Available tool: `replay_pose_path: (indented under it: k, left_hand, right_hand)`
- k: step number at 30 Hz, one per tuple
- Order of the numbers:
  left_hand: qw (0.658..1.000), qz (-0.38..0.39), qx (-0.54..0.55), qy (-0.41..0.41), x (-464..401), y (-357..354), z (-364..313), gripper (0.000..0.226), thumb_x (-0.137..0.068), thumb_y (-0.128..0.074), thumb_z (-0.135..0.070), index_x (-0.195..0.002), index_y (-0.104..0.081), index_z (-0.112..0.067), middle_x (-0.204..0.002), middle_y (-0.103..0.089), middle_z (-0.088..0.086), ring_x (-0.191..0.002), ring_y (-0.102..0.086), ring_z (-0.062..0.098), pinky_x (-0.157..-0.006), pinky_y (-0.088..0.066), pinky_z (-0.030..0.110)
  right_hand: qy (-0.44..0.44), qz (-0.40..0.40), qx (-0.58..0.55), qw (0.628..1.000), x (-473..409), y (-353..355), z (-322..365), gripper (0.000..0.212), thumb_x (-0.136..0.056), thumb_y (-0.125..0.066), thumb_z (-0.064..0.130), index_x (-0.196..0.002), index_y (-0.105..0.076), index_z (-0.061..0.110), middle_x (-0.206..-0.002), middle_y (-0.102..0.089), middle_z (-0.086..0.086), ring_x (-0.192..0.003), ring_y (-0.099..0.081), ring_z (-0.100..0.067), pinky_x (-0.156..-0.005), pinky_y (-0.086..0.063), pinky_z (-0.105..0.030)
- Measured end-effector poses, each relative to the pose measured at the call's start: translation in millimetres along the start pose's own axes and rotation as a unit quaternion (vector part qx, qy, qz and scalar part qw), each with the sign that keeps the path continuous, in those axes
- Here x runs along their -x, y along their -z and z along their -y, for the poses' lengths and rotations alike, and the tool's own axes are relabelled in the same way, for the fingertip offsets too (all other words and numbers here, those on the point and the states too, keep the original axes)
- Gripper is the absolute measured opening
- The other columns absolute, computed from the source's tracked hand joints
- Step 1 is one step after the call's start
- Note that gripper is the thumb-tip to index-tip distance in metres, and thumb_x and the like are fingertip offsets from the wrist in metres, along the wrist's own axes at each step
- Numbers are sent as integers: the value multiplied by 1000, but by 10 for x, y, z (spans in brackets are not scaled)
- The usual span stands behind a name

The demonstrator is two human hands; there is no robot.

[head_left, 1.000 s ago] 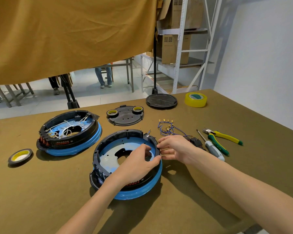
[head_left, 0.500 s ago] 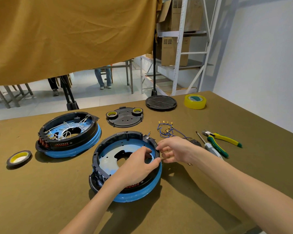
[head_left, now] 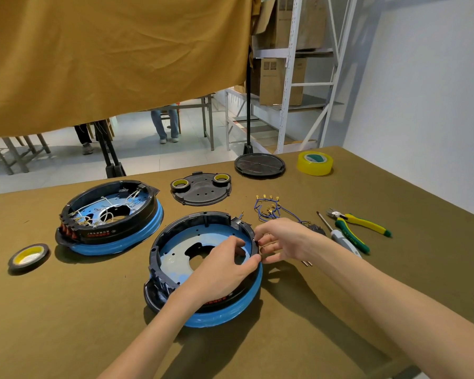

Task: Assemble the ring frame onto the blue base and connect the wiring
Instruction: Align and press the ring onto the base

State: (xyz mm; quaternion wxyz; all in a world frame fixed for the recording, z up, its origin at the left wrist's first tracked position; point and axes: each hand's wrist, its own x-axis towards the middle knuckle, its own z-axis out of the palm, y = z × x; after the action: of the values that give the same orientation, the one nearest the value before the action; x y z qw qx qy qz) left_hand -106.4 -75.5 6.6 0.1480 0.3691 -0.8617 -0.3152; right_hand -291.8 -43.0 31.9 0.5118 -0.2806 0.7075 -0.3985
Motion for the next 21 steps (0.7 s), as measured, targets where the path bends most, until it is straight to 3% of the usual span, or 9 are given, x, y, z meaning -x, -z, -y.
replay_pose_path:
  k: [2,5,8,11,13,15,17,21]
  left_hand:
    - [1000,3,1,2,-2,-1,-2,62,-97,-56,-59,-147,-44,-24,-139,-59,-6,-116,-57,4,-83,-43,10]
    - [1000,6,1,7,-13,-3,2,61,-97,-57,-59,-146,-44,-25,-137,-60,-7,-113,-57,2,-82,-44,10]
    - [1000,7,-2,9,-17,-6,0,61,-96,-57,-59,-146,-44,-26,-138,-60,-8,-112,-57,1,-78,-43,8]
    - [1000,3,-8,6,-1,-7,1,62,-96,-57,-59,-147,-44,-25,-139,-60,-7,-115,-57,3,-83,-44,10]
    - [1000,-5,-16,2,16,2,-3,63,-96,-57,-59,-147,-44,-24,-140,-59,-6,-118,-57,4,-90,-46,15]
    - [999,-25,-34,-9,44,12,-15,67,-94,-57,-63,-148,-43,-25,-141,-57,-6,-121,-55,6,-98,-49,22]
    - [995,-52,-75,-27,73,12,-31,76,-89,-57,-69,-150,-38,-28,-140,-55,-8,-122,-53,10,-101,-49,31]
    - [987,-57,-145,-41,87,-9,-92,79,-84,-57,-70,-148,-19,-42,-127,-52,-6,-106,-56,13,-88,-53,32]
  right_hand:
    - [13,-13,37,999,-11,-37,14,16,-82,-69,11,-97,-68,4,-91,-67,-10,-70,-72,-17,-59,-61,-35]
    - [33,-22,88,995,-25,-122,53,5,-82,-62,10,-84,-58,8,-55,-56,2,-41,-57,-8,-63,-61,-34]
    - [53,-43,110,992,-14,-191,90,7,-81,-60,7,-81,-54,10,-55,-55,2,-38,-56,-7,-55,-59,-32]
    - [49,-37,100,993,7,-155,92,5,-81,-62,6,-85,-59,8,-68,-61,-1,-48,-63,-8,-53,-60,-32]
    - [21,-9,49,999,18,-66,72,14,-83,-65,12,-96,-63,7,-88,-67,-7,-70,-70,-14,-60,-62,-35]
    - [-6,-8,4,1000,15,26,25,26,-86,-68,25,-107,-64,11,-108,-67,-13,-94,-70,-23,-67,-62,-39]
    - [-26,-14,16,999,10,69,-50,36,-88,-70,41,-111,-63,14,-115,-65,-13,-103,-67,-26,-72,-61,-40]
    - [-45,1,49,998,23,70,-141,46,-89,-73,47,-117,-59,13,-117,-63,-13,-107,-64,-25,-78,-62,-40]
